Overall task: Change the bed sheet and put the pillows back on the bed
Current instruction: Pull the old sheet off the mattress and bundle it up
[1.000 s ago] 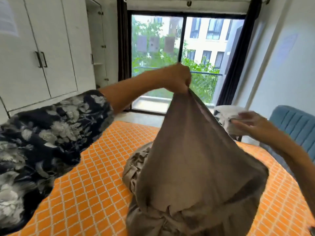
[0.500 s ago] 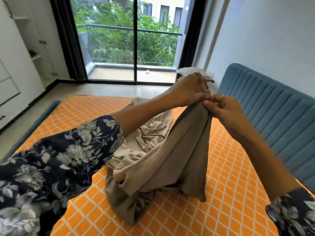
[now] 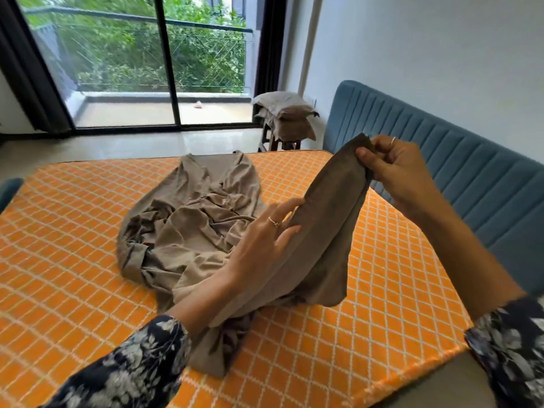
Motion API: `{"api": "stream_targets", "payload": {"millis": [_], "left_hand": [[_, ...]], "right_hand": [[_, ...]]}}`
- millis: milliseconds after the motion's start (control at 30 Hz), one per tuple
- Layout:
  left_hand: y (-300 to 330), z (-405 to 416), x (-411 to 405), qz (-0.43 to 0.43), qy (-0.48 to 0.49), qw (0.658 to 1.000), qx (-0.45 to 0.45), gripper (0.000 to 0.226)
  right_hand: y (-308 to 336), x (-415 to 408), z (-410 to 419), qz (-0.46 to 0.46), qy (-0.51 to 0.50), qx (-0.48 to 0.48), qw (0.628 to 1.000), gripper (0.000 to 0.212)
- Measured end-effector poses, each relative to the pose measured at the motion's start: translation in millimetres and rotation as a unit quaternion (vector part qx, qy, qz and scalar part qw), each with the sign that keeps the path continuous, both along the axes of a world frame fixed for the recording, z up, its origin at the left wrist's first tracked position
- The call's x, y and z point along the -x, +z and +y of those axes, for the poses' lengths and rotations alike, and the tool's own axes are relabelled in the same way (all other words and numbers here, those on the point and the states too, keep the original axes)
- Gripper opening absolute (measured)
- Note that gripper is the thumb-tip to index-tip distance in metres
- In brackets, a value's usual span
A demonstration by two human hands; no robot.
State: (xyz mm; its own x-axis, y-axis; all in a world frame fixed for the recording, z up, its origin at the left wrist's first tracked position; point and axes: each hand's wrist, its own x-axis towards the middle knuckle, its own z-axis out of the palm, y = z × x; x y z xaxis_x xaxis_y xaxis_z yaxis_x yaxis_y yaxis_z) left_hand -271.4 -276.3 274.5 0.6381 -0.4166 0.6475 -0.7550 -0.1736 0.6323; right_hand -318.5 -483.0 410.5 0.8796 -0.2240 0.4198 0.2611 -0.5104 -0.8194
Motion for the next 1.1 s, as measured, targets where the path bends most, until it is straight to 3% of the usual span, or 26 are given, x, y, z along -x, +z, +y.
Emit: {"api": "stream_targets", "payload": {"millis": [133, 300, 533, 633, 767, 967, 1033, 1100], "left_hand": [[11.2, 0.1, -6.3, -0.052, 0.006, 0.999, -0.009, 0.039], [9.4, 1.4, -15.8, -0.022, 0.011, 0.999, -0.02, 0.021], [-24.0, 20.7, -40.0, 0.069, -0.092, 0.969, -0.219, 0.056], [-29.1, 33.0, -51.8, 0.116, -0.069, 0.972, -0.193, 0.058], [-6.6, 45.1, -56.3, 0.113, -0.047, 0.989, -0.088, 0.057], [45.0, 55.1, -51.0, -0.065, 0.037, 0.997, 0.019, 0.03], [43.6, 48.8, -48.3, -0.079, -0.022, 0.995, -0.049, 0.034], [26.1, 41.8, -52.1, -0.051, -0.072, 0.979, -0.185, 0.035]], "right_hand": [[3.6, 1.3, 9.1, 0.004, -0.017, 0.016, 1.0, 0.01], [6.3, 1.5, 16.0, 0.002, -0.027, 0.025, 0.999, 0.009], [17.1, -4.1, 13.0, -0.025, -0.059, 0.014, 0.998, 0.013], [22.8, -8.5, 4.5, -0.043, -0.089, -0.005, 0.995, 0.015], [30.0, -13.4, -14.5, -0.064, -0.135, -0.025, 0.989, 0.016], [52.1, -16.9, -33.2, -0.117, -0.185, -0.015, 0.976, 0.006], [58.7, -20.3, -34.5, -0.132, -0.19, -0.003, 0.973, 0.008], [64.9, -24.9, -35.6, -0.133, -0.2, 0.015, 0.971, 0.007]]}}
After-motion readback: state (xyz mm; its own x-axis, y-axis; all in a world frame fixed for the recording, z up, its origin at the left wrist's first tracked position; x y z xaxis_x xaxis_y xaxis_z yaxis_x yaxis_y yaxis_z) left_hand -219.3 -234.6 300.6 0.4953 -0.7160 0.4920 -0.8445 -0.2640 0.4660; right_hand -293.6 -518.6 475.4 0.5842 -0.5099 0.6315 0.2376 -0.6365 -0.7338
